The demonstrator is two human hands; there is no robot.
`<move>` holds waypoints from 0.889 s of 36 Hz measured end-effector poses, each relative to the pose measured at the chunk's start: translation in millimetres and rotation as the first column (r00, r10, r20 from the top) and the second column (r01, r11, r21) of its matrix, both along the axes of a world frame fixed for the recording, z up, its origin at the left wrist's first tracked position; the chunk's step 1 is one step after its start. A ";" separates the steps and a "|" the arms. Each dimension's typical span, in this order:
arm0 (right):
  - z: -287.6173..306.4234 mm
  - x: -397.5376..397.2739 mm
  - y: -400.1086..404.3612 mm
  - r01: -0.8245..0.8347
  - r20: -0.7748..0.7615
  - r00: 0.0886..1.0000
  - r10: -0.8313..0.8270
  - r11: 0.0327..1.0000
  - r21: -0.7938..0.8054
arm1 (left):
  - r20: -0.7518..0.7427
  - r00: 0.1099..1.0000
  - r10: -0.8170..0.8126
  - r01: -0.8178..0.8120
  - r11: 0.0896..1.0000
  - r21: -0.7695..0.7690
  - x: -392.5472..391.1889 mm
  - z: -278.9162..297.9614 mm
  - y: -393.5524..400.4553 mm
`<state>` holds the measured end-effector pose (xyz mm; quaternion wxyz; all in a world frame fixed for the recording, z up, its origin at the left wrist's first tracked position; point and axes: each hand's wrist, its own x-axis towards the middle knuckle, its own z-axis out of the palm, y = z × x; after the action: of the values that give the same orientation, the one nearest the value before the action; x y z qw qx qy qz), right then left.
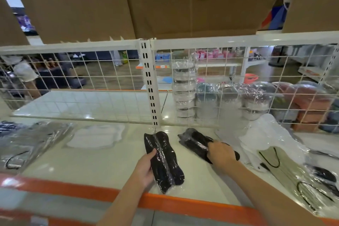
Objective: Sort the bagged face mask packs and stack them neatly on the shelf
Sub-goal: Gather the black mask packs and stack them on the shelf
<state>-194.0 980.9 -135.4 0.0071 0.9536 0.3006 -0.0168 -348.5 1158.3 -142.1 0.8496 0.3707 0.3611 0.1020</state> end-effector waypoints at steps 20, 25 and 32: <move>-8.9 0.7 -11.6 -0.047 -0.104 0.993 0.055 0.995 0.086 | -0.113 0.993 0.030 -0.014 0.990 0.141 3.6 -7.2 -10.6; -6.7 1.9 -7.2 0.056 -0.104 0.994 -0.030 0.964 0.259 | -0.079 0.997 0.026 -0.018 0.994 0.108 1.3 -8.0 -8.4; 11.5 -26.2 17.0 -0.022 -0.516 0.753 0.407 0.800 0.599 | 0.098 0.994 -0.048 0.045 0.999 0.027 2.3 -14.1 -13.1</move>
<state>-220.1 997.9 -123.9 -0.3692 0.8086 0.3896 -0.2409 -346.2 1145.2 -156.1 0.8638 0.3843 0.3085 0.1049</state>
